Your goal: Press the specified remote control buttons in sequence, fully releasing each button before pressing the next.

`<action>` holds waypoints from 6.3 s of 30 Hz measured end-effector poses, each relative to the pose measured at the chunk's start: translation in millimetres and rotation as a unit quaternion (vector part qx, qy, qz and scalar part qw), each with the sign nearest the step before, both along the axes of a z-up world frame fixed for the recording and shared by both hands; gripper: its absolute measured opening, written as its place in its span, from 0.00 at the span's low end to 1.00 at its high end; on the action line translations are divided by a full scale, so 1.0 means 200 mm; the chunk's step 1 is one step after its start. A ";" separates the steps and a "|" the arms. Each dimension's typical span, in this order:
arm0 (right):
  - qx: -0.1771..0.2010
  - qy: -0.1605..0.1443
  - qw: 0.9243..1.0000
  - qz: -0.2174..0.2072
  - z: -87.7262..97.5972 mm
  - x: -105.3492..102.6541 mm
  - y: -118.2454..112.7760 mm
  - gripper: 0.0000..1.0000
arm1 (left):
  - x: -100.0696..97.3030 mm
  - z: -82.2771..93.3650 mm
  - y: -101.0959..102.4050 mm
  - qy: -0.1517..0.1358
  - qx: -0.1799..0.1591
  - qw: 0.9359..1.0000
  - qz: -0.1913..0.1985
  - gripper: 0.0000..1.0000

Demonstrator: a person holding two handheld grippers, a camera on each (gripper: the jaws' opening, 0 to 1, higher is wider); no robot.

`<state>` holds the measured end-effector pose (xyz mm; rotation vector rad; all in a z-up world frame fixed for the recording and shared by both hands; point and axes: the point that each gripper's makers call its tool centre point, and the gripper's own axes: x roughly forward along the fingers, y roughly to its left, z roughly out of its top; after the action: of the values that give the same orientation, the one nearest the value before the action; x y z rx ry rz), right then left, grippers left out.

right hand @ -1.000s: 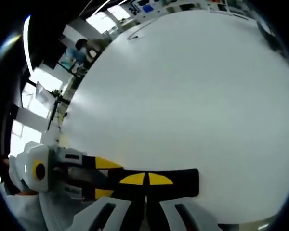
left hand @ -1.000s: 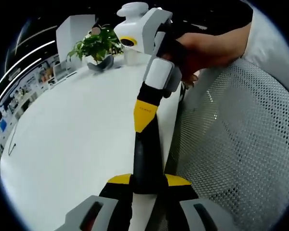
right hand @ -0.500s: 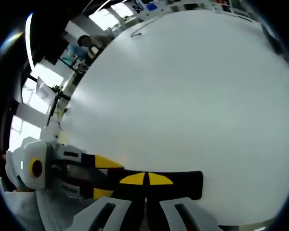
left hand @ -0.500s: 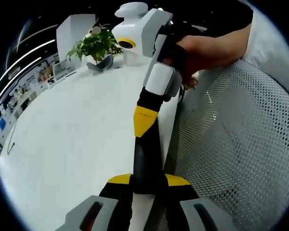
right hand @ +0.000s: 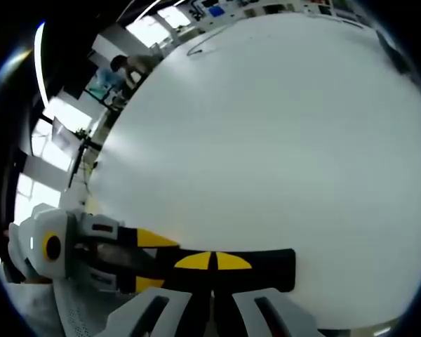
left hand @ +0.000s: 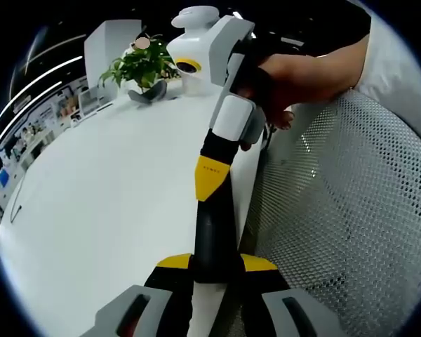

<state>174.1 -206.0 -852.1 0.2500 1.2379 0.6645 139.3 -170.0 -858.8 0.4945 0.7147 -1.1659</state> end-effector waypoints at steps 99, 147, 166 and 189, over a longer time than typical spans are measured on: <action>-0.039 0.023 0.998 0.040 0.00 -0.07 -0.01 0.00 | 0.08 -0.01 0.03 0.001 0.008 0.998 0.062 0.25; -0.051 -0.014 0.996 0.070 -0.02 -0.06 -0.01 0.00 | 0.07 0.00 0.02 -0.021 0.009 0.999 0.035 0.24; -0.031 -0.020 0.997 0.072 0.03 -0.06 0.03 0.00 | 0.06 0.01 0.01 -0.021 0.007 0.999 0.026 0.24; -0.022 -0.011 0.996 0.084 0.01 -0.07 0.06 0.00 | 0.04 0.00 0.00 -0.016 0.002 1.000 0.017 0.24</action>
<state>159.8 -194.6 -850.0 0.1017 1.2592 0.7822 147.8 -170.4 -858.5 0.5007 0.6964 -1.1225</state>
